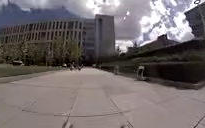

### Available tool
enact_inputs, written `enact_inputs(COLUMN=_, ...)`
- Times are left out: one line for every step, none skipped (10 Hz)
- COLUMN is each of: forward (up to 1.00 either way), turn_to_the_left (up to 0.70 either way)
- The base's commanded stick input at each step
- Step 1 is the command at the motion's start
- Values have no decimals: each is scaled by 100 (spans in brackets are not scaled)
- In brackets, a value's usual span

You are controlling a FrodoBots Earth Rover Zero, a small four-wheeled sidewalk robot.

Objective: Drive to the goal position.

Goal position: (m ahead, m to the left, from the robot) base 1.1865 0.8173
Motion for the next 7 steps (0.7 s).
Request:
enact_inputs(forward=70, turn_to_the_left=0)
enact_inputs(forward=70, turn_to_the_left=0)
enact_inputs(forward=70, turn_to_the_left=0)
enact_inputs(forward=70, turn_to_the_left=0)
enact_inputs(forward=70, turn_to_the_left=0)
enact_inputs(forward=70, turn_to_the_left=0)
enact_inputs(forward=70, turn_to_the_left=0)
